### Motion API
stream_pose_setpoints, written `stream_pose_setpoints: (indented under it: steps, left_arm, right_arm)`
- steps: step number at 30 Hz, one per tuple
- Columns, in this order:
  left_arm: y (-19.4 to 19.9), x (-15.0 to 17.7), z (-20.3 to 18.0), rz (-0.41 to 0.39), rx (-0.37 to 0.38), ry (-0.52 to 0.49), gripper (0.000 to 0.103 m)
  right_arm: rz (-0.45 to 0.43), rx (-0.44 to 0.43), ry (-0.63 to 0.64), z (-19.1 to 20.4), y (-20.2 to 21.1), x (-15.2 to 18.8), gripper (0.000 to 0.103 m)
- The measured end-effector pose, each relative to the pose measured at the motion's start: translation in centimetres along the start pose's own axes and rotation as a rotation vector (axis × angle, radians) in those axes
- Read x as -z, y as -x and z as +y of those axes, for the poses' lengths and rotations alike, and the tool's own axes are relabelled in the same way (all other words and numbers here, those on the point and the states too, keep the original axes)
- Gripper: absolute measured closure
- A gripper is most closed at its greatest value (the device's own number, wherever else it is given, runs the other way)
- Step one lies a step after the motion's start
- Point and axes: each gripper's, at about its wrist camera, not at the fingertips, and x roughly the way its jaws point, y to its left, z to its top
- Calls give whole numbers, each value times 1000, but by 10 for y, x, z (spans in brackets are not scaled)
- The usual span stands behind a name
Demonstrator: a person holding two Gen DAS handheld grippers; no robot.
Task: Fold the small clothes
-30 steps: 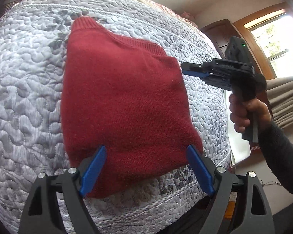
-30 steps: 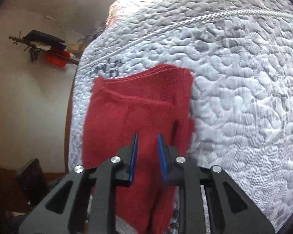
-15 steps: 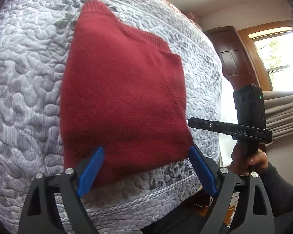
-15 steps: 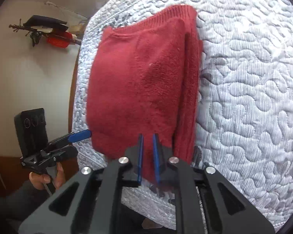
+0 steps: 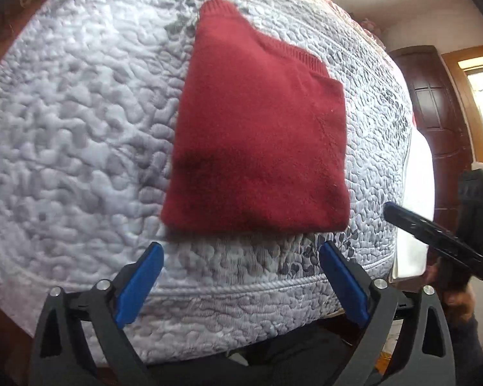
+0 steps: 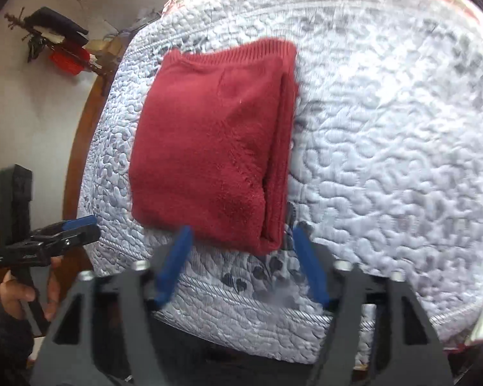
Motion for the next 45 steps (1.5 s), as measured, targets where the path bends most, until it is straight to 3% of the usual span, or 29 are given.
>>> stream_pose_setpoints:
  steps: [1, 4, 8, 14, 21, 34, 37, 45]
  left_arm:
    - [22, 6, -11, -23, -33, -20, 4]
    - [90, 29, -47, -104, -76, -58, 4]
    - [167, 59, -93, -227, -147, -125, 4]
    - [220, 83, -115, -283, -122, -133, 4]
    - [238, 102, -127, -331, -99, -166, 4]
    - [231, 119, -135, -317, -84, -201, 4]
    - [231, 122, -137, -319, -84, -209, 4]
    - [235, 123, -138, -328, -102, -199, 4]
  right_arm:
    - [-38, 60, 21, 13, 29, 7, 4]
    - [-83, 194, 67, 45, 95, 25, 3]
    - [-85, 206, 79, 79, 146, 46, 3]
    - [-176, 242, 95, 111, 201, 63, 3]
    - [-276, 261, 104, 128, 245, 78, 3]
    - [-309, 334, 104, 135, 241, 100, 3]
    - [-322, 246, 93, 133, 242, 105, 3]
    - [-321, 239, 115, 139, 241, 101, 3]
